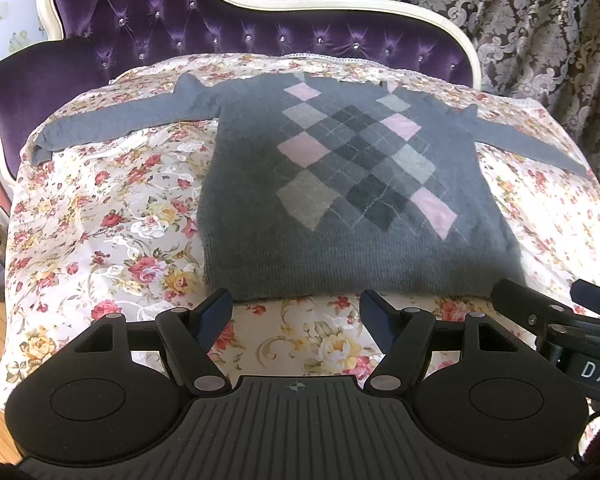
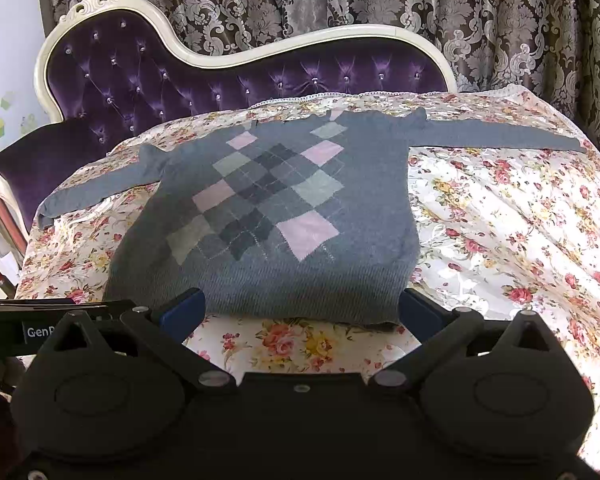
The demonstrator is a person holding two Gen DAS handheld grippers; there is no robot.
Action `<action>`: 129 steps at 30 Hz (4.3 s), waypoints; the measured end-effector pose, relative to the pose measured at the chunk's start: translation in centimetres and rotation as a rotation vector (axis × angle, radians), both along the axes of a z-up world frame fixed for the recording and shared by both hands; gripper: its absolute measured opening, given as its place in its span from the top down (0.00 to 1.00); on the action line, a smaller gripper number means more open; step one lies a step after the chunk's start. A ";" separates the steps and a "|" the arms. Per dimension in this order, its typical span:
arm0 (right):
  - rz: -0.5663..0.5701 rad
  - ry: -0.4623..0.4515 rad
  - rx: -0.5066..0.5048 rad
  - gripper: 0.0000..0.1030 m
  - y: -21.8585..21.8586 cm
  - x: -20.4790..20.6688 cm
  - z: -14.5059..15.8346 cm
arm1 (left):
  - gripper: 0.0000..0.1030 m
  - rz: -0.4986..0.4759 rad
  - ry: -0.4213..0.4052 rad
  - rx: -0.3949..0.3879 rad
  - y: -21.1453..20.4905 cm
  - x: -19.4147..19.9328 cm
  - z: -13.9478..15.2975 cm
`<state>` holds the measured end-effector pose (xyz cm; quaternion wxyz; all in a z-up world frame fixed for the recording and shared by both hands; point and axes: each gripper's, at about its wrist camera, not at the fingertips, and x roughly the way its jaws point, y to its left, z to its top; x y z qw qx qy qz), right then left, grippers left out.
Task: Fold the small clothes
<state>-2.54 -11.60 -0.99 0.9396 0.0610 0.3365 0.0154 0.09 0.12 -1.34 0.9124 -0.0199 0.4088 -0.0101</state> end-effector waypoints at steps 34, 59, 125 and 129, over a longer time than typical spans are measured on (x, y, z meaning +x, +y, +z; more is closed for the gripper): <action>0.000 0.049 0.050 0.01 -0.7 1.7 -0.5 | 0.33 -0.027 0.019 -0.007 0.0 1.6 -0.1; 0.016 -0.004 0.337 0.01 -10.6 11.2 1.6 | 0.33 -0.089 -0.153 -0.018 0.0 13.5 2.9; -0.602 -0.137 0.038 0.89 -36.6 27.2 2.7 | 0.08 -0.066 -0.069 0.032 -1.5 19.2 -7.0; -0.422 -0.217 -0.099 0.89 -29.1 29.5 7.1 | 0.10 -0.071 -0.056 -0.011 -1.0 19.2 -6.4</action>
